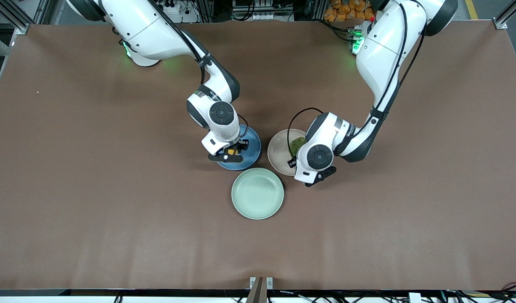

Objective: Pick lemon and lettuce from blue and beige plates
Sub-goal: 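Grasp the lemon with the right gripper while the left gripper grasps the lettuce, then lift the lemon off the blue plate while the left gripper carries the lettuce away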

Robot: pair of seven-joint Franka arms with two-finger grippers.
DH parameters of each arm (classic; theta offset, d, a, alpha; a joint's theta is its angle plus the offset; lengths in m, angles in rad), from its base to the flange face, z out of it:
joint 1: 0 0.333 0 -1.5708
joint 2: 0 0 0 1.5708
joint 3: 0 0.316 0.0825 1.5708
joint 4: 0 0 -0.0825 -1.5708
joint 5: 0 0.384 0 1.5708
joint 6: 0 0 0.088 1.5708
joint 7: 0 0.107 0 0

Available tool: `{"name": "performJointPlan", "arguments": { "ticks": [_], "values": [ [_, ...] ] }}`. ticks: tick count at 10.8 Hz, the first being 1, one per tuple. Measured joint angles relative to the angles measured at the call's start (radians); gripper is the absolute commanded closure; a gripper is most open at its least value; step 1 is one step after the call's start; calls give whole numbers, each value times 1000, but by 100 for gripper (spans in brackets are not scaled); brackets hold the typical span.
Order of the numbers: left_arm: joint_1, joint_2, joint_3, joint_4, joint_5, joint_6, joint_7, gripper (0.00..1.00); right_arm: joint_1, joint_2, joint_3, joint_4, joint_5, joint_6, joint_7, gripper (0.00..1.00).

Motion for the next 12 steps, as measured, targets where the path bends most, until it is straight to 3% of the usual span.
{"name": "performJointPlan", "arguments": {
  "ticks": [1, 2, 6, 9, 12],
  "values": [
    [0, 0, 0, 0, 0, 0, 0, 85, 0, 0, 0, 0, -1, 0, 0, 93],
    [0, 0, 0, 0, 0, 0, 0, 100, 0, 0, 0, 1, -2, 0, 0, 94],
    [1, -4, 3, 5, 0, -7, 0, 100, -20, -19, 0, 48, -5, -100, -35, 94],
    [3, -13, 8, 28, 0, -4, 0, 100, -82, -99, 0, 62, 47, -200, -157, 94],
    [9, -87, 15, 46, 7, -14, 0, 100, -185, -178, -10, 61, 52, -317, -266, 94]
  ]
}}
